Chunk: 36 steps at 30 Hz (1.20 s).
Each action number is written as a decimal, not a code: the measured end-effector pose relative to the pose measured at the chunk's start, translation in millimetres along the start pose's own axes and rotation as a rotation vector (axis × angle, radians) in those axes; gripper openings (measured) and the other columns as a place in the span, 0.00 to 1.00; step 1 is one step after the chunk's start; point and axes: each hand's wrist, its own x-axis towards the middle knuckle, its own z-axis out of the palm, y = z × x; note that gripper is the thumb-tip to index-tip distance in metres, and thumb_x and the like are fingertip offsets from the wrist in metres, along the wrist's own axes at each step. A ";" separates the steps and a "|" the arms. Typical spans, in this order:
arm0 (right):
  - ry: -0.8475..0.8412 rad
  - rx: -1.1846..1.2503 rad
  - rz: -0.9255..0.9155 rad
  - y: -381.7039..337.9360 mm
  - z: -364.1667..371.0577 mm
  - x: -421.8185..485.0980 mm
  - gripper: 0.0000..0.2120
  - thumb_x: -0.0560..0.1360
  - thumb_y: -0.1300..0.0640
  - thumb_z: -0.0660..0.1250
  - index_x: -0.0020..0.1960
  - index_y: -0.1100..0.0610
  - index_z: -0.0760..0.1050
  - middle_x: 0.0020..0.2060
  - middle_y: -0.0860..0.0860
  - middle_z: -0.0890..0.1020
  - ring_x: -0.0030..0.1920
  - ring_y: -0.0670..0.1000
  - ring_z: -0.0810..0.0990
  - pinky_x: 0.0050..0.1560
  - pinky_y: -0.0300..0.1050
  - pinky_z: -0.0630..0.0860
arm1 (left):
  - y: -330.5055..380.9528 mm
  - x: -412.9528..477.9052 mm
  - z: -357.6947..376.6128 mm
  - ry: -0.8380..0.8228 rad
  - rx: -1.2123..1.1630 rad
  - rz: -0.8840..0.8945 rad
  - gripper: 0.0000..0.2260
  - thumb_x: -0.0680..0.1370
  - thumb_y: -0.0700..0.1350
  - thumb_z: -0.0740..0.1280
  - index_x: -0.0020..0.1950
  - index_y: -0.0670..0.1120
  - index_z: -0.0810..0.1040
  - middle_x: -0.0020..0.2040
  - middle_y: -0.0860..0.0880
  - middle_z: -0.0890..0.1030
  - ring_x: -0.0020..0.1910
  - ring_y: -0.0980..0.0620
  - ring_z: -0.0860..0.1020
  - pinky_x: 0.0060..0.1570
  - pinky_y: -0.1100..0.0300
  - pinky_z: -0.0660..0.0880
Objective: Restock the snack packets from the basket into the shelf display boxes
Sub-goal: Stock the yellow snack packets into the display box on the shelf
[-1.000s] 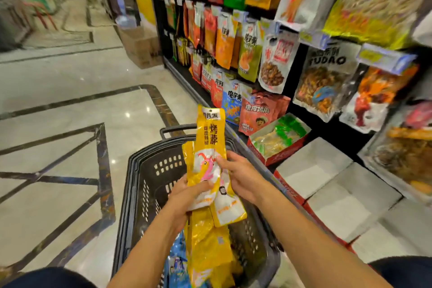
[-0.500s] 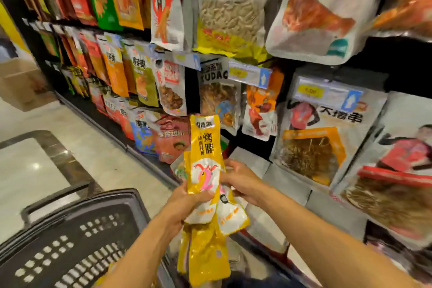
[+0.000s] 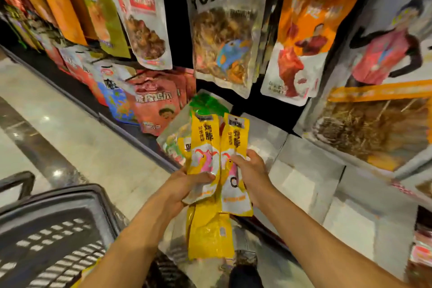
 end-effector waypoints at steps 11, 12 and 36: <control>0.206 -0.047 0.202 36.0 -12.0 46.6 0.29 0.80 0.56 0.61 0.76 0.58 0.53 0.46 0.57 0.77 0.49 0.56 0.74 0.49 0.49 0.67 | -5.9 18.7 -22.2 0.129 0.025 -0.024 0.14 0.68 0.33 0.77 0.53 0.39 0.84 0.53 0.35 0.85 0.53 0.32 0.83 0.59 0.36 0.77; 0.232 -0.093 0.223 45.3 -12.9 57.7 0.28 0.80 0.56 0.61 0.76 0.59 0.53 0.53 0.56 0.76 0.51 0.57 0.74 0.48 0.48 0.67 | -3.2 20.0 -23.5 0.155 0.029 -0.018 0.12 0.69 0.33 0.76 0.51 0.40 0.85 0.52 0.35 0.85 0.54 0.31 0.82 0.60 0.35 0.77; -0.161 -0.086 0.006 35.7 53.8 72.3 0.22 0.75 0.32 0.60 0.61 0.45 0.72 0.55 0.44 0.81 0.56 0.48 0.80 0.58 0.53 0.77 | 7.2 40.9 -18.5 0.112 0.151 -0.023 0.13 0.72 0.34 0.75 0.55 0.41 0.82 0.41 0.44 0.88 0.34 0.48 0.86 0.30 0.60 0.79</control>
